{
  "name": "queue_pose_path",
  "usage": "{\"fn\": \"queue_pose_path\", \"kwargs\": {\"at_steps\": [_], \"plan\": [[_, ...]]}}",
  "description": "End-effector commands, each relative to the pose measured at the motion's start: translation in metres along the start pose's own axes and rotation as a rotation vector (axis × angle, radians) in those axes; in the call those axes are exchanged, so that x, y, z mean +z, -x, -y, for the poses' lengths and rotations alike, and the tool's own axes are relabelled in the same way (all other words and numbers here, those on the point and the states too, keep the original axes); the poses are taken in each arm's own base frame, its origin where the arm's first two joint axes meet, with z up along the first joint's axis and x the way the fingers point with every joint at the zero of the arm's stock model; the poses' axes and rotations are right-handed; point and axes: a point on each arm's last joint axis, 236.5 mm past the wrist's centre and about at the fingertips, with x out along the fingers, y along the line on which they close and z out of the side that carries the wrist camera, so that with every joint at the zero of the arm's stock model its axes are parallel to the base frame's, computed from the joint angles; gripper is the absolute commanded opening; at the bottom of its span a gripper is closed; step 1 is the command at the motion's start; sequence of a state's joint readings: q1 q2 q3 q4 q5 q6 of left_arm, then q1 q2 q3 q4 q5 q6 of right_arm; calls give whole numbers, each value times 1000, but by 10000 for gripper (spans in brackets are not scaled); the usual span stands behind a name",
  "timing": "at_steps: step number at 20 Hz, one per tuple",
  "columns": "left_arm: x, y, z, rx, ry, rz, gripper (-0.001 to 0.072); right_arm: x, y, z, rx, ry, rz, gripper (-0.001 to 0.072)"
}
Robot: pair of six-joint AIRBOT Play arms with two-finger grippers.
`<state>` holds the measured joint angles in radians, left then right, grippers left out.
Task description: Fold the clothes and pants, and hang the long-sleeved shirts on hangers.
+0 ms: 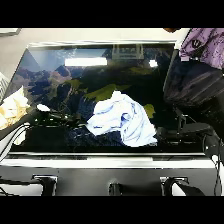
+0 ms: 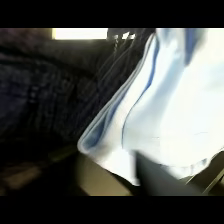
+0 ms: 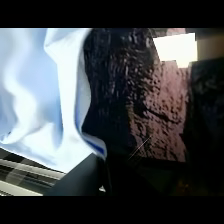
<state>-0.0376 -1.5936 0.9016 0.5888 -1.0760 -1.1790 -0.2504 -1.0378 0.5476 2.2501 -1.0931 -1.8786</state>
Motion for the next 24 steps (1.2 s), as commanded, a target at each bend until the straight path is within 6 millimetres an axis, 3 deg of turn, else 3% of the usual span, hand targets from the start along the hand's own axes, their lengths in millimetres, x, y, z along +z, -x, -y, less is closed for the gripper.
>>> {"fn": "queue_pose_path", "kwargs": {"at_steps": [1, 2, 3, 5, 7, 8, 10, 12, 14, 15, 17, 19, 21, 24], "plan": [[-3, -14, 1, 9, -8, -9, 145, 12, 9, -6, 2, 15, 24, 34], [-1, -15, 2, 9, -9, -1, 104, 15, 12, -9, 4, 22, 29, 34], [1, -15, 3, 6, -7, 6, 19, 17, 14, -12, 8, 26, 32, 34], [11, -7, 12, -5, -28, 32, 16, 27, 24, -21, 19, 44, 50, 33], [42, 23, 37, -25, -85, 119, 14, 57, 48, -40, 24, 102, 127, 32], [62, 47, 56, -31, -115, 188, 14, 82, 70, -52, 16, 119, 207, 32], [101, 115, 102, -1, -235, 358, 13, 134, 127, -89, 24, 176, 396, 32], [127, 199, 147, 95, -361, 556, 14, 168, 200, -137, 40, 266, 581, 33], [131, 297, 194, 211, -460, 790, 13, 182, 283, -186, 34, 371, 765, 33], [124, 341, 215, 260, -494, 896, 14, 180, 326, -209, 16, 426, 859, 33], [90, 420, 251, 341, -548, 1093, 14, 161, 403, -244, -30, 508, 1026, 33], [44, 477, 275, 407, -585, 1245, 15, 127, 463, -265, -93, 570, 1162, 33], [-5, 508, 286, 427, -592, 1338, 15, 88, 501, -276, -145, 611, 1261, 33], [-64, 534, 289, 418, -538, 1424, 15, 38, 533, -275, -185, 594, 1369, 33]]}}
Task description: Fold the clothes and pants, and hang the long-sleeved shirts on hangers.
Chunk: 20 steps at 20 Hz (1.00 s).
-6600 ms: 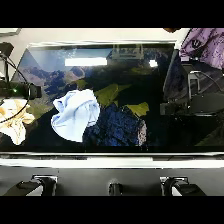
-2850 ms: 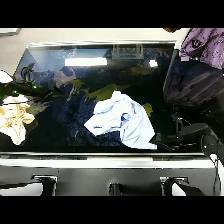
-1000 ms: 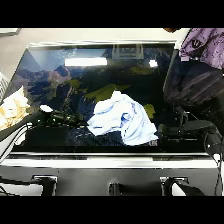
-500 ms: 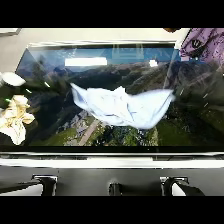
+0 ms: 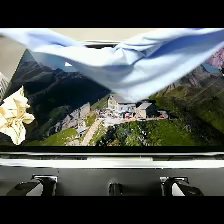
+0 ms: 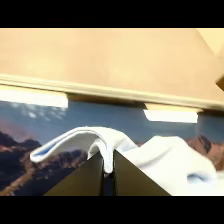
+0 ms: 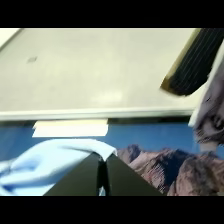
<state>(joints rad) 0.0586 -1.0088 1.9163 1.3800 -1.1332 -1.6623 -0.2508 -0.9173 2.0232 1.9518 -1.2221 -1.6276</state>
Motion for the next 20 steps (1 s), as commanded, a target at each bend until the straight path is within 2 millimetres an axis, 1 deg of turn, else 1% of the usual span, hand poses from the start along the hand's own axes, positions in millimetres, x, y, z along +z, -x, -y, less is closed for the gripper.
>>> {"fn": "queue_pose_path", "kwargs": {"at_steps": [1, 2, 3, 4, 5, 6, 7, 8, 9, 10, 12, 13, 14, 15, 16, 17, 18, 19, 20], "plan": [[29, 83, -13, 111, 35, 135, 15, 31, 67, -1, -102, 35, 121, 33], [32, 90, -14, 117, 41, 152, 15, 32, 70, -1, -103, 28, 129, 33], [33, 92, -13, 116, 43, 155, 14, 31, 66, 0, -103, 17, 124, 33], [31, 87, -14, 117, 58, 145, 15, 27, 55, 5, -104, -2, 103, 33], [26, 75, -17, 119, 71, 121, 14, 19, 37, 12, -106, -41, 65, 33], [19, 58, -20, 120, 77, 86, 14, 8, 15, 20, -108, -88, 14, 33], [6, 36, -23, 119, 85, 34, 14, -10, -15, 29, -102, -142, -54, 33], [-13, 7, -27, 117, 88, -39, 14, -32, -47, 38, -94, -179, -127, 33], [-39, -26, -31, 116, 91, -125, 14, -61, -84, 48, -81, -220, -216, 33], [-68, -57, -38, 126, 99, -213, 14, -95, -122, 59, -74, -264, -311, 33], [-138, -120, -54, 153, 117, -402, 15, -164, -186, 80, -66, -344, -479, 34], [-174, -147, -62, 167, 125, -488, 15, -204, -216, 90, -65, -387, -564, 34], [-214, -174, -69, 178, 130, -580, 15, -246, -242, 95, -57, -429, -652, 34], [-254, -197, -74, 188, 133, -668, 16, -285, -261, 99, -55, -460, -729, 34], [-289, -215, -77, 195, 134, -743, 17, -328, -278, 101, -57, -481, -814, 34], [-326, -231, -77, 198, 131, -820, 17, -365, -289, 96, -52, -491, -890, 35], [-358, -241, -77, 201, 126, -885, 16, -402, -298, 89, -44, -498, -962, 35], [-389, -249, -76, 203, 121, -946, 16, -430, -304, 84, -41, -505, -1015, 35], [-411, -254, -73, 203, 115, -991, 17, -454, -308, 76, -34, -506, -1062, 36]]}}
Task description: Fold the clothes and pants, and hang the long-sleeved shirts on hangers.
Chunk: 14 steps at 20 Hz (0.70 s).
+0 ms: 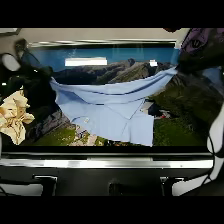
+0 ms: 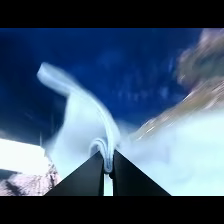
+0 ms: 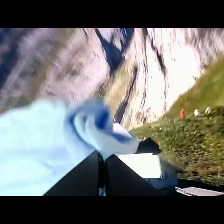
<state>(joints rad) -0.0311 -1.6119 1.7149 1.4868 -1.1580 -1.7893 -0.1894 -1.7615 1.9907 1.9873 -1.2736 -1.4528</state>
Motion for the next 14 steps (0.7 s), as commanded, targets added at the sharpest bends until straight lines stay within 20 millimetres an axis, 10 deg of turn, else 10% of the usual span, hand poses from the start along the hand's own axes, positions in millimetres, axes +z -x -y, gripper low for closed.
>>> {"fn": "queue_pose_path", "kwargs": {"at_steps": [1, 4, 8, 10, 12, 14], "plan": [[-56, -94, 3, 35, -13, -210, 16, -52, -98, 17, -11, -38, -210, 41], [-67, -110, 4, 43, -6, -246, 17, -60, -108, 16, -12, -31, -237, 135], [-60, -102, 0, 43, 4, -231, 16, -63, -61, 35, -26, 88, -290, 315], [-59, -97, -3, 45, 10, -232, 17, -56, -30, 50, -29, 96, -280, 44], [-67, -84, -4, 54, -5, -271, 20, -40, -9, 63, -33, 67, -218, 34], [-66, -53, -12, 75, -2, -279, 194, -42, 0, 73, -40, 47, -230, 34]]}}
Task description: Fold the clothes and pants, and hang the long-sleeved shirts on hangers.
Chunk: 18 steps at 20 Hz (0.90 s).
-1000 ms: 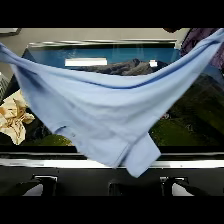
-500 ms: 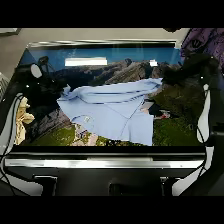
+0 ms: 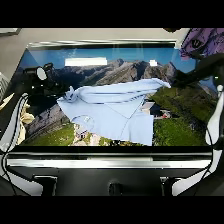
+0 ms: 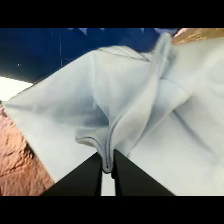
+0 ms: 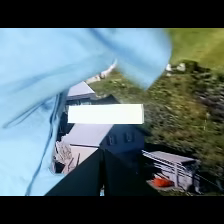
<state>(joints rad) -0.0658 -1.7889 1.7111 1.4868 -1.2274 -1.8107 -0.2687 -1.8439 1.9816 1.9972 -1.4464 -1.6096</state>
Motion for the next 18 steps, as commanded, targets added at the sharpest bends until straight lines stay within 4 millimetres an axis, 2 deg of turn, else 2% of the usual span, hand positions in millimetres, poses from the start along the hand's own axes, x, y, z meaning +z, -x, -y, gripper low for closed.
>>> {"fn": "queue_pose_path", "kwargs": {"at_steps": [1, 2, 3, 4, 5, 6, 7, 10, 12, 16, 18], "plan": [[-12, 45, -12, 27, -1, -14, 398, -9, 20, 16, -7, -5, -22, 34], [-15, 65, -14, 31, -1, 6, 526, -10, 19, 15, -5, -4, -27, 34], [-23, 82, -18, 29, 24, 24, 547, -11, 19, 14, -3, -3, -33, 34], [-38, 92, -21, 28, 57, 23, 546, -12, 19, 14, -4, -3, -34, 35], [-60, 92, -21, 14, 93, 0, 546, -12, 19, 15, -6, -4, -33, 35], [-88, 84, -12, -39, 150, -42, 546, -11, 19, 15, -7, -3, -30, 35], [-112, 74, 6, -130, 204, -77, 546, -10, 19, 15, -6, -4, -25, 35], [-174, 44, 81, -425, 342, -158, 545, -10, 19, 15, -5, -4, -27, 38], [-211, 25, 114, -477, 357, -221, 545, -11, 19, 15, -5, -4, -32, 39], [-252, 6, 161, -479, 337, -269, 546, -12, 19, 15, -4, -7, -36, 39], [-270, -1, 177, -485, 352, -320, 546, -12, 19, 15, -4, -7, -37, 38]]}}
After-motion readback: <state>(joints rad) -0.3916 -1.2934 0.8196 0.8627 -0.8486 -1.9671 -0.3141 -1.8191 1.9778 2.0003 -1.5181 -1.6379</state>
